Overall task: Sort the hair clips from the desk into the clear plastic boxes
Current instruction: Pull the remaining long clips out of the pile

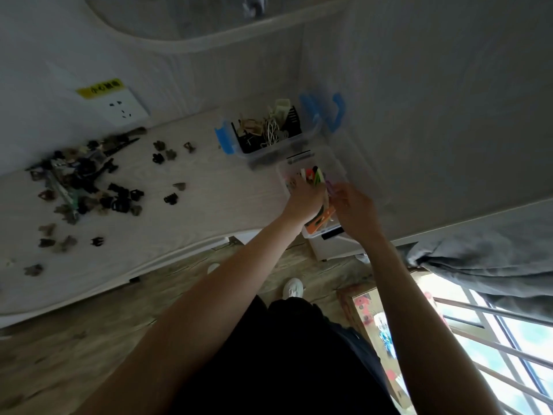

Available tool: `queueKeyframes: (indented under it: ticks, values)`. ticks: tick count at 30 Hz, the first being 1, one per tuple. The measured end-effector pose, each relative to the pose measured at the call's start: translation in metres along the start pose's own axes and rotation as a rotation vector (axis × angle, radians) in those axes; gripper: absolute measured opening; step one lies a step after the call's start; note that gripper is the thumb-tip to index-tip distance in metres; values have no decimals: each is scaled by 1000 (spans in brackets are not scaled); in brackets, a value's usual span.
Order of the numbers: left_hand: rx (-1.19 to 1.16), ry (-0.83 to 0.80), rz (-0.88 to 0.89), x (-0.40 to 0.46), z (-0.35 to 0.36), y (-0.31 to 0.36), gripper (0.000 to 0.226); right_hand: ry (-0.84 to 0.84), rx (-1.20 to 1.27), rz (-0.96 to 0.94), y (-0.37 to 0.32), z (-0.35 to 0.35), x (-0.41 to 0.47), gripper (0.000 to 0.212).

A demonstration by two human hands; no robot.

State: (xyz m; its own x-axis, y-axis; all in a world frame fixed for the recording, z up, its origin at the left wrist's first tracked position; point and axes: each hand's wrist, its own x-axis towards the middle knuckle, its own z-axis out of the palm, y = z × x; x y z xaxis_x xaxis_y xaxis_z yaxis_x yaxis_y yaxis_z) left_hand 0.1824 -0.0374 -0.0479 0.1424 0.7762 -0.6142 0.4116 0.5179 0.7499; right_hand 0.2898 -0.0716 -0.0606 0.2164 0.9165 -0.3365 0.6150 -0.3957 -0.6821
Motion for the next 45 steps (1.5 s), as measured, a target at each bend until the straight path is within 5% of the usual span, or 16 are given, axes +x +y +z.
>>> queueKeyframes:
  ticks: [5, 10, 15, 23, 30, 39, 45]
  values:
    - [182, -7, 216, -20, -31, -14, 33, 47, -64, -71, -12, 5, 0, 27]
    - [246, 381, 399, -35, -101, -53, 22, 40, -66, -304, -61, 41, -1, 25]
    - [399, 685, 275, -39, -198, -125, 15, -239, -133, -491, -118, 121, 2, 26]
    - [226, 931, -75, -48, -358, -233, 30, -500, -342, -669, -209, 258, 14, 36]
    - [171, 797, -276, -7, -440, -234, 44, -464, -458, -754, -293, 340, 49, 40]
    - [277, 641, -90, 29, -473, -226, 79, -272, -795, -754, -293, 370, 63, 28]
    - [108, 644, -111, 17, -474, -249, 46, -263, -846, -637, -291, 363, 68, 22]
